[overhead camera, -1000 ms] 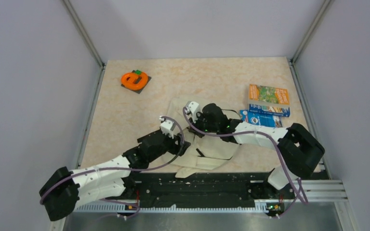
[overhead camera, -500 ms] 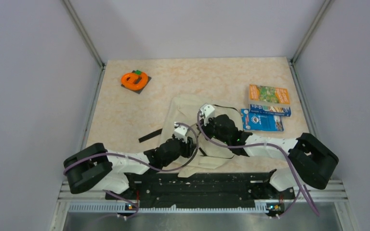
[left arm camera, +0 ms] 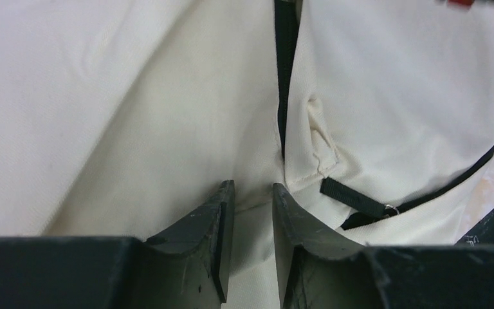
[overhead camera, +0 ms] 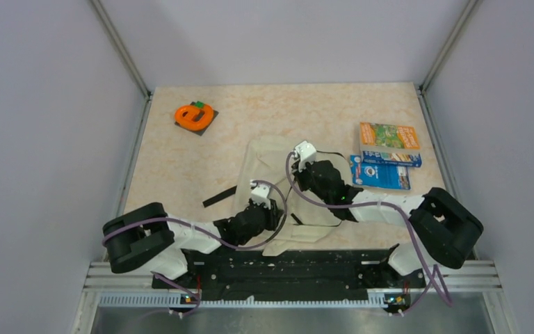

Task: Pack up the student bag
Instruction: Zip the student bag at the center of the board.

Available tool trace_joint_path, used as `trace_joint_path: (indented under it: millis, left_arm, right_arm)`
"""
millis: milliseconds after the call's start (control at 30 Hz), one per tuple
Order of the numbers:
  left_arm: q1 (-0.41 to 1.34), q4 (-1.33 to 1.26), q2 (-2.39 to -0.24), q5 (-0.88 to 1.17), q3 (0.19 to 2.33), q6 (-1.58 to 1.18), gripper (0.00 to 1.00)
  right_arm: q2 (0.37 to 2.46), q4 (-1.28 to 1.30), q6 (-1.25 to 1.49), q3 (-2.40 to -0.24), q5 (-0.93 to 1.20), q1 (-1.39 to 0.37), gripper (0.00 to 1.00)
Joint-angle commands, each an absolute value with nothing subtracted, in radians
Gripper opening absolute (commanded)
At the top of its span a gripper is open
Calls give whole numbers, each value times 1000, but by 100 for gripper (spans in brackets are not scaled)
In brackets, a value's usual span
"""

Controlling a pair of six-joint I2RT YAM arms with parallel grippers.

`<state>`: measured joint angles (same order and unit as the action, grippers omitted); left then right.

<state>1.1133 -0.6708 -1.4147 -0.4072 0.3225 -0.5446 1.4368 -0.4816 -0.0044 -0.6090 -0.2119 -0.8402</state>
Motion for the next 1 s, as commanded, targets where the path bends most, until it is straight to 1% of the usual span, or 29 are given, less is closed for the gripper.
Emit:
trace_joint_path:
  millis: [0, 133, 400, 500, 567, 667, 733, 800, 867, 967]
  left_arm:
    - [1138, -579, -1429, -402, 280, -616, 32]
    - [1141, -561, -1413, -407, 264, -633, 32]
    - [1150, -511, -1370, -406, 272, -635, 32]
    - [1157, -446, -1319, -409, 318, -623, 32]
    - [1158, -386, -1269, -415, 373, -599, 34]
    - [1158, -315, -1215, -479, 464, -580, 44]
    - [1156, -313, -1216, -520, 518, -542, 59]
    - [1150, -319, -1246, -540, 564, -495, 67]
    - [1132, -310, -1313, -556, 620, -458, 70]
    - [1086, -285, -1408, -558, 682, -445, 71]
  right_arm:
    - [1432, -643, -49, -683, -301, -761, 0]
    - [1452, -650, -52, -696, -251, -706, 0]
    - [1543, -651, -67, -765, -146, -649, 0]
    - [1575, -632, -70, -799, -125, -632, 0]
    - [1584, -618, -73, -813, -107, -630, 0]
    - [1579, -602, -54, -818, -75, -630, 0]
    - [1572, -585, -40, -819, -61, -630, 0]
    - [1566, -563, -31, -818, -42, -630, 0]
    - [1560, -552, -23, -813, -35, -630, 0]
    - [1553, -554, -15, -798, -33, -630, 0]
